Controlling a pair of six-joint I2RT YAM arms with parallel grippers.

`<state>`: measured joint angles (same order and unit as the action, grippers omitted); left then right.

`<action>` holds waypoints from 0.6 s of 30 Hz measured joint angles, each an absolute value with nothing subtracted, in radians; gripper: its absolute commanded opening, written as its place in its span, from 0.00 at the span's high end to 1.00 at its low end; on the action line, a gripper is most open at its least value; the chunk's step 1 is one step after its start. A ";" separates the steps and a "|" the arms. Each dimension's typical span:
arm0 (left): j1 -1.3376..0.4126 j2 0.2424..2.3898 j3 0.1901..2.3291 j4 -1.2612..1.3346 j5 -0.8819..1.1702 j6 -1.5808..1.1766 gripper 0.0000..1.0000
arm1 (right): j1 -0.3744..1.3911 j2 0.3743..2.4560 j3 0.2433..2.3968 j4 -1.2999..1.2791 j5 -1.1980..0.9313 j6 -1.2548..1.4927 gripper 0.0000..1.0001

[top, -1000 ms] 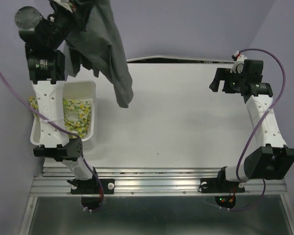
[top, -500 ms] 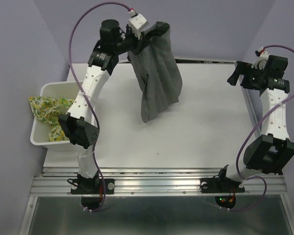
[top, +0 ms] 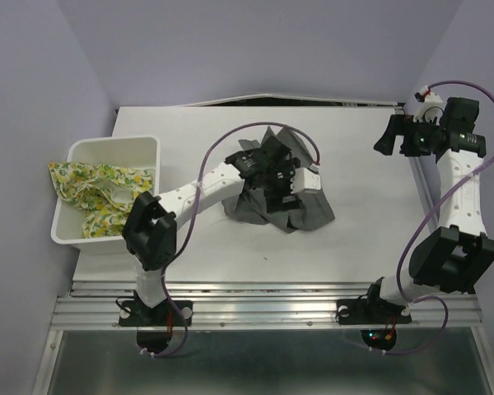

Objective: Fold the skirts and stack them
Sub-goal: Move the skirt to the center of the board, then flatten the skirt out

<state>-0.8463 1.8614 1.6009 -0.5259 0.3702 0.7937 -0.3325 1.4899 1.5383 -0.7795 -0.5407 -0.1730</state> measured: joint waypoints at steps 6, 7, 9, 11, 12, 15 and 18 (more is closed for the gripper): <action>-0.714 1.570 1.604 -0.514 0.452 0.711 0.02 | -0.332 1.525 1.538 -0.857 -0.651 -0.253 0.12; -0.686 1.532 1.610 -0.513 0.461 0.699 0.02 | -0.325 1.537 1.533 -0.869 -0.669 -0.264 0.16; -0.637 1.477 1.615 -0.503 0.466 0.681 0.05 | -0.309 1.563 1.501 -0.884 -0.686 -0.278 0.25; -0.624 1.466 1.607 -0.492 0.467 0.667 0.09 | -0.258 1.580 1.436 -0.890 -0.681 -0.280 0.30; -0.622 1.473 1.591 -0.477 0.470 0.659 0.09 | -0.235 1.581 1.412 -0.889 -0.676 -0.277 0.30; -0.622 1.538 1.559 -0.453 0.480 0.641 0.12 | -0.120 1.586 1.314 -0.878 -0.651 -0.247 0.34; -0.629 1.660 1.563 -0.442 0.483 0.638 0.15 | -0.078 1.615 1.280 -0.865 -0.633 -0.214 0.36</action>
<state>-0.6289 1.6596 1.5635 -0.4419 0.4831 0.6384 -0.0784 1.6154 1.2800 -0.8650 -0.6334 -0.2138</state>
